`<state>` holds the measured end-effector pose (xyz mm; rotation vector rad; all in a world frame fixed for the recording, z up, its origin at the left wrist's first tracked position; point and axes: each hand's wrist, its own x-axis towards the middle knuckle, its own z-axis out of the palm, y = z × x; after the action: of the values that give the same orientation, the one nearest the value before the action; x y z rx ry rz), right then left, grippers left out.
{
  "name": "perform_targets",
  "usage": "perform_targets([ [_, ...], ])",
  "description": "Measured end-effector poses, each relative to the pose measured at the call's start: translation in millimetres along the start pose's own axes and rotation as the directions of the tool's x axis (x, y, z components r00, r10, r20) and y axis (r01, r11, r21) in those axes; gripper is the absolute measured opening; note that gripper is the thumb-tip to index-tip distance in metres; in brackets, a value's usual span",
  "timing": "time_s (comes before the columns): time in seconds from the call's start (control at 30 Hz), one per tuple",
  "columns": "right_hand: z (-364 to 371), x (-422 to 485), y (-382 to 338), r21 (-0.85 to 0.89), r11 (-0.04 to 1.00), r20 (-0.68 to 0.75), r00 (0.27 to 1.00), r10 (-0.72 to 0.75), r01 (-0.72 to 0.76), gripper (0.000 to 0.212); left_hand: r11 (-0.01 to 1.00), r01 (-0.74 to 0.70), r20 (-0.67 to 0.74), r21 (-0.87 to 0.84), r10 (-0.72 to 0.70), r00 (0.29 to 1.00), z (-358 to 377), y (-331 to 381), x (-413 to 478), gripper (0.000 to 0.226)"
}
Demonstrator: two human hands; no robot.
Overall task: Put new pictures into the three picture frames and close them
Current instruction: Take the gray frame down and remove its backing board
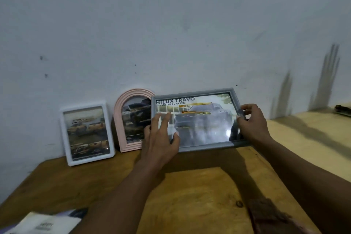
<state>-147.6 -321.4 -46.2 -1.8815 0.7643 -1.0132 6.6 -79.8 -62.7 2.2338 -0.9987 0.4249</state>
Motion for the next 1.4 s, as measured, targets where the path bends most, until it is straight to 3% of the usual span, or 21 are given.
perform_targets([
  [0.13, -2, -18, -38, -0.136, 0.99, 0.046, 0.998, -0.033, 0.039, 0.028, 0.994, 0.091, 0.072, -0.063, -0.087, 0.994, -22, -12, -35, 0.072],
  [0.33, -6, -28, -116, -0.377, 0.915, 0.244, 0.968, -0.052, 0.144, 0.031, 0.919, 0.271, 0.192, -0.287, -0.222, 0.956, -38, -24, -84, 0.071],
  [0.6, 0, -45, -214, -0.483, 0.825, 0.287, 0.943, -0.169, 0.295, 0.025, 0.888, 0.305, 0.323, -0.343, -0.194, 0.927, -50, -7, -86, 0.088],
  [0.77, 23, -70, -257, -0.423, 0.843, 0.334, 0.922, -0.197, 0.333, 0.02, 0.899, 0.148, 0.091, -0.413, -0.121, 0.988, -109, 32, -31, 0.063],
  [0.9, 41, -90, -283, -0.135, 0.973, 0.481, 0.871, -0.102, 0.189, 0.015, 0.898, 0.002, -0.098, -0.44, -0.05, 0.994, -161, 62, 0, 0.062],
  [1.0, 54, -97, -288, -0.034, 0.988, 0.525, 0.843, -0.113, 0.154, 0.018, 0.907, -0.025, -0.105, -0.42, -0.021, 0.994, -185, 64, 3, 0.06],
  [1.13, 71, -100, -274, -0.016, 0.993, 0.52, 0.849, -0.092, 0.118, 0.017, 0.932, 0.044, -0.109, -0.361, -0.089, 0.99, -199, 42, -12, 0.055],
  [1.27, 95, -103, -220, -0.128, 0.984, 0.507, 0.861, -0.045, 0.127, 0.022, 0.925, 0.149, -0.119, -0.35, -0.201, 0.972, -203, 12, -29, 0.053],
  [1.4, 118, -121, -131, -0.346, 0.938, 0.499, 0.841, 0.209, -0.028, 0.053, 0.859, 0.252, -0.093, -0.445, -0.324, 0.941, -188, -14, -55, 0.05],
])
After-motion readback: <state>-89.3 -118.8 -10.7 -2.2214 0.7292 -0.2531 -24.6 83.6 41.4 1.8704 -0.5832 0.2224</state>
